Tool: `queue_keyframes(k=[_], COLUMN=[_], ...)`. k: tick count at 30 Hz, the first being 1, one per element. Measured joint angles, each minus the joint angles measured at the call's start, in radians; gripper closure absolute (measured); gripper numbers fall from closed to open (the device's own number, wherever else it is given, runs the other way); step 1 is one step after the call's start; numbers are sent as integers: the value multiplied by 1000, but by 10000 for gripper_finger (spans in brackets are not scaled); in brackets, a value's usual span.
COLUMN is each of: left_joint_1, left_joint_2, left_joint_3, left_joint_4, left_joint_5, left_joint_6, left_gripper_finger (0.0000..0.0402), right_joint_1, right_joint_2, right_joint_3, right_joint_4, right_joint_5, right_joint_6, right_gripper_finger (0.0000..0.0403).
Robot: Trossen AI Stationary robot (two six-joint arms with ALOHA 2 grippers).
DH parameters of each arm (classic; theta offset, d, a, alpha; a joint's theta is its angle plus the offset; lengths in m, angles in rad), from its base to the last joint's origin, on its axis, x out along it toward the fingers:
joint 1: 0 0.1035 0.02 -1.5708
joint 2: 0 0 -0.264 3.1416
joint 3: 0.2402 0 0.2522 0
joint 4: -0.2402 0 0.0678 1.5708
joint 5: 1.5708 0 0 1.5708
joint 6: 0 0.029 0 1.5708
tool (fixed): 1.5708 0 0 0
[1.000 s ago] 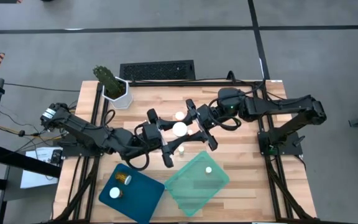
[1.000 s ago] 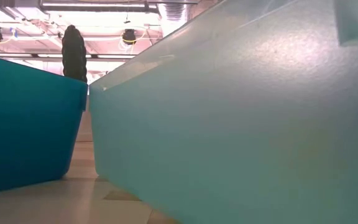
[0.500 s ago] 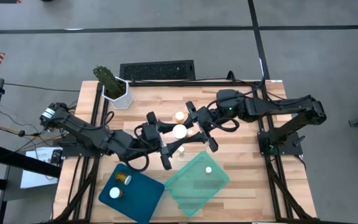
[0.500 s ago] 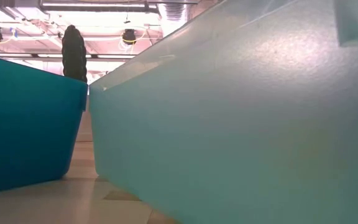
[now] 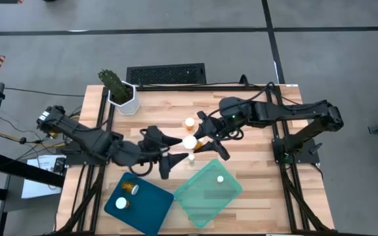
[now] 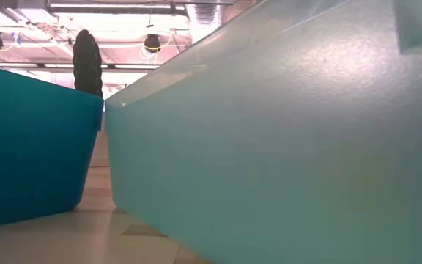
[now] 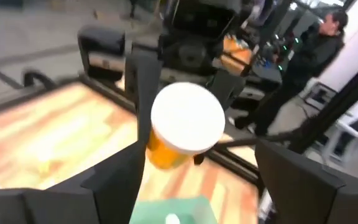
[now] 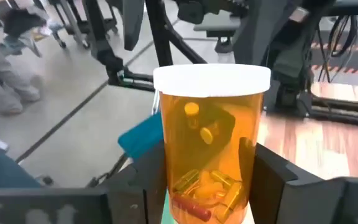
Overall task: Pick and place medicine bottles into bin by pill shape (circle, oval)
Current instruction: Put the big orange pill bottle into the blue bin
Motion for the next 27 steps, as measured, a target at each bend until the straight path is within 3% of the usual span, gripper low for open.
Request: queue_keyframes(k=[10,20,27], left_joint_1=[153,217,226], left_joint_2=[4,3,3], left_joint_3=[0,1,1], left_joint_4=[-64,-99,-133], left_joint_5=[352,488,505], left_joint_6=[-53,-40,2], left_gripper_finger=[93,93,93], right_joint_1=[18,20,19], right_joint_2=[38,68,100], right_joint_3=[0,0,3], right_joint_4=[-28,-18,7], right_joint_5=[0,0,0], right_joint_6=[-13,1,11], right_gripper_finger=[223,221,216])
